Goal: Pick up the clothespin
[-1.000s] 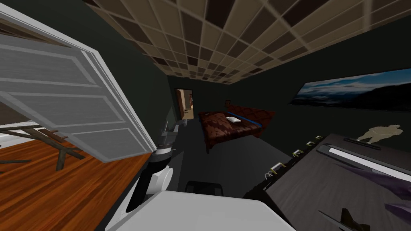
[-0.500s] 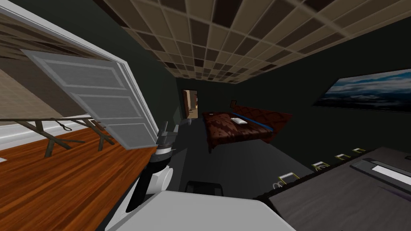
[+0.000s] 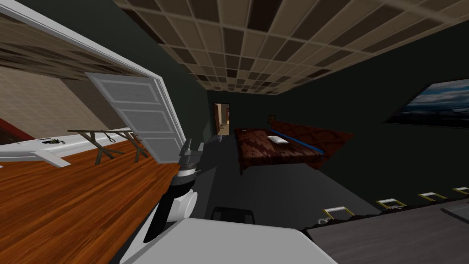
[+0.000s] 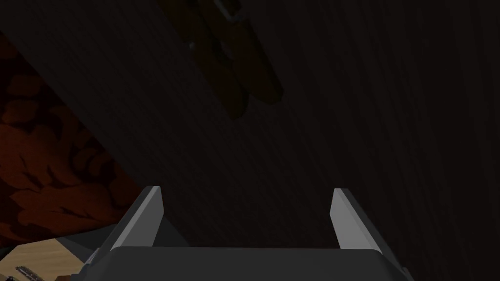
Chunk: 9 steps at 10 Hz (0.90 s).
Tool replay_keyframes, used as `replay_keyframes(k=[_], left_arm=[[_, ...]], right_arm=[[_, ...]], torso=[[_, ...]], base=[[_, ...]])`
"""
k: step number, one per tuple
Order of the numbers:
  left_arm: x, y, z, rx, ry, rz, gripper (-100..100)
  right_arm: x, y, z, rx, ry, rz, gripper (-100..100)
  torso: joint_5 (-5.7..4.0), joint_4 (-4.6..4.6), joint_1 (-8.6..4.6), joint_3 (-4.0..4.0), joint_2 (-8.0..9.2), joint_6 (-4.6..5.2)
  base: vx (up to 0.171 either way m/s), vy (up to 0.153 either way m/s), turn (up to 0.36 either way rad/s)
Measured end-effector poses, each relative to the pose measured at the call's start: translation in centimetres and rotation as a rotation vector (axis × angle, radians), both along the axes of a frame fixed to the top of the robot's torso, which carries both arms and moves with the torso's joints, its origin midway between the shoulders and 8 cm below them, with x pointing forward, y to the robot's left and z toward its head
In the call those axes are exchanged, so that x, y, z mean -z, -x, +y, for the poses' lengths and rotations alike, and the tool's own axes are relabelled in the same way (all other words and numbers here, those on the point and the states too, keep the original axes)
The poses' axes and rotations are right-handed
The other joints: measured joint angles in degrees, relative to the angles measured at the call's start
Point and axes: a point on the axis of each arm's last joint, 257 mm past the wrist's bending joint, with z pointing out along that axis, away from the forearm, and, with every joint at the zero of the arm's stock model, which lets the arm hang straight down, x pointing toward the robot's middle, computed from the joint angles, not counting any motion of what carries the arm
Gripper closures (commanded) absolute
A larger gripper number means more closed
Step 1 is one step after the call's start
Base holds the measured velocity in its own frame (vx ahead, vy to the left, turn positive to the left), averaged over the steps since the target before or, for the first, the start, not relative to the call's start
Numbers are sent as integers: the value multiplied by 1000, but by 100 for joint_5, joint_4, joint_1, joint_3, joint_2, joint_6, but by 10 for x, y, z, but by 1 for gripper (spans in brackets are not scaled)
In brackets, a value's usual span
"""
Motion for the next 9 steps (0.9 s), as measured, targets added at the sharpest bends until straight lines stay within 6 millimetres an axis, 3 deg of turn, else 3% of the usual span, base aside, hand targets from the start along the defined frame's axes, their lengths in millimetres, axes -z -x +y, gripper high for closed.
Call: replay_keyframes(k=[6,9], left_arm=[[0,0,0,0,0,0,0],[0,0,0,0,0,0,0]], right_arm=[[6,30,-35,-199,109,187,-100],[10,37,-46,-287,139,257,-100]], torso=[[-2,1,-8,3,5,-2],[-2,3,-4,6,9,3]], base=[[-69,-67,202],[-62,-47,89]])
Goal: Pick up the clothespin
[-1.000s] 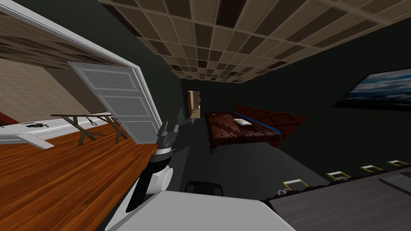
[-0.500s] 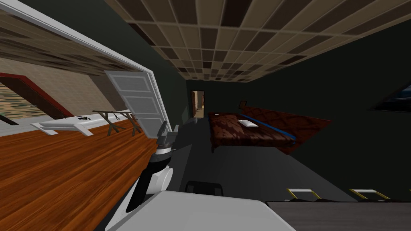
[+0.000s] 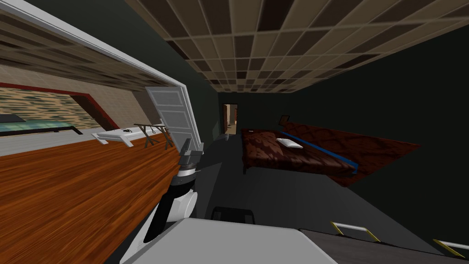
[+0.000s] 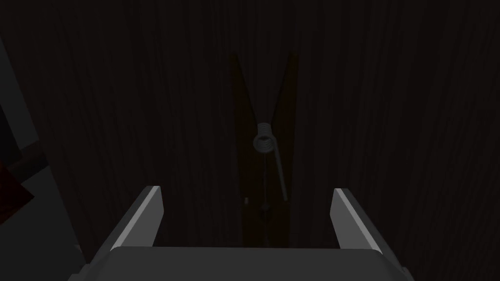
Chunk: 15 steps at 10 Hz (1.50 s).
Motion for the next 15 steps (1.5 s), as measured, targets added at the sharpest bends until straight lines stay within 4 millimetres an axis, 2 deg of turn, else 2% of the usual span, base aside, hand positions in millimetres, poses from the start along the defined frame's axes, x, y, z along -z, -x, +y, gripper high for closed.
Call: replay_keyframes(k=[1,2,7,8,12,13,14,15], left_arm=[[0,0,0,0,0,0,0],[0,0,0,0,0,0,0],[0,0,0,0,0,0,0],[0,0,0,0,0,0,0],[0,0,0,0,0,0,0],[0,0,0,0,0,0,0],[0,0,0,0,0,0,0],[0,0,0,0,0,0,0]], right_arm=[[0,0,0,-3,1,1,0],[0,0,0,-3,1,1,-100],[21,-9,10,-24,2,4,-100],[22,-10,10,-23,4,3,100],[22,-10,10,-25,4,3,100],[22,-10,10,-25,4,3,0],[22,-10,10,-25,4,3,100],[18,-8,8,-19,5,1,100]], torso=[[3,-1,11,-4,-9,4],[5,-4,19,-10,-18,3],[4,-7,15,-18,-31,2],[5,-7,19,-17,-29,2],[5,-6,22,-16,-28,4],[5,-6,22,-16,-28,4],[6,-6,23,-16,-28,4],[9,-5,28,-15,-26,3]], base=[[-5,-5,-5],[2,-13,-46],[8,-18,-29],[0,0,0],[0,0,0],[0,0,0],[-7,13,49],[-8,22,40]])
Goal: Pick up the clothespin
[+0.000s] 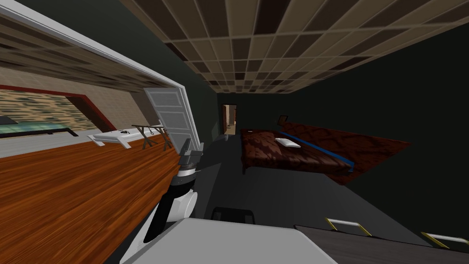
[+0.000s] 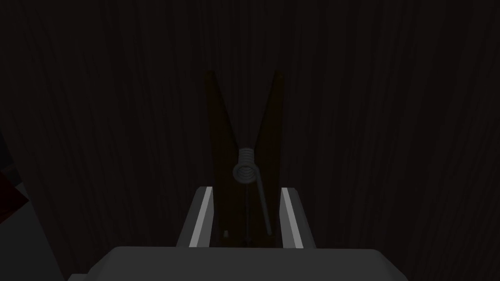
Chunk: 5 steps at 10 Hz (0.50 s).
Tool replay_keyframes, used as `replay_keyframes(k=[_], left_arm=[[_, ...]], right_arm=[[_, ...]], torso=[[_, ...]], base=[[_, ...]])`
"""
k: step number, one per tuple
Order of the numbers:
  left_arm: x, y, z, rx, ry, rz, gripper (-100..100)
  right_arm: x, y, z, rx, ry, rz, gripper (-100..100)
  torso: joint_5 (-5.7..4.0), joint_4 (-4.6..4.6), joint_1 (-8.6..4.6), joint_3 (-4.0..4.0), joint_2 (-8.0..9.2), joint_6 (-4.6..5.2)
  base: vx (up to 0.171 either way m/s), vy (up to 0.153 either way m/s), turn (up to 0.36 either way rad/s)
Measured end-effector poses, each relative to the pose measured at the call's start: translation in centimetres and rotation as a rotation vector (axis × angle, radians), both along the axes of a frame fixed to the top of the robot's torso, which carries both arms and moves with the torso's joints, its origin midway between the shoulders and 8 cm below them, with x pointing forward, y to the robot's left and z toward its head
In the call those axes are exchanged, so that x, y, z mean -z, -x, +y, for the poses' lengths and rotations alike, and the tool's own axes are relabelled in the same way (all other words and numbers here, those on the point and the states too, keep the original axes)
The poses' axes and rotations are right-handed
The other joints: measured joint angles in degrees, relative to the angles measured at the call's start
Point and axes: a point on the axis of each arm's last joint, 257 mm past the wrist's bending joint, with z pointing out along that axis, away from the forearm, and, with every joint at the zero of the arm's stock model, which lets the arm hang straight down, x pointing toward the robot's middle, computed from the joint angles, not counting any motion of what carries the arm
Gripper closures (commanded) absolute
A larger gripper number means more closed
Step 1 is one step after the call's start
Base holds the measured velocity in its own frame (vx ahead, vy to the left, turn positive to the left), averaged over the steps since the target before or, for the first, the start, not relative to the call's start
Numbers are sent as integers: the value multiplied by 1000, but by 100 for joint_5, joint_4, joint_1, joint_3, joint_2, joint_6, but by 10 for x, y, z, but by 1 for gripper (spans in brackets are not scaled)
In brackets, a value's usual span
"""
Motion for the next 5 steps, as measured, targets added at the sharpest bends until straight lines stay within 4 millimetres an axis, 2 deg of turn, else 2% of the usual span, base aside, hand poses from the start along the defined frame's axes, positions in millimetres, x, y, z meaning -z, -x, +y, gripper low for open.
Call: replay_keyframes(k=[4,5], left_arm=[[0,0,0,0,0,0,0],[0,0,0,0,0,0,0]], right_arm=[[-15,7,-7,14,-2,-1,100],[-16,7,-7,14,-3,0,0]], torso=[[3,0,8,1,2,1],[-1,0,3,0,1,1]], base=[[-7,17,25],[0,0,0]])
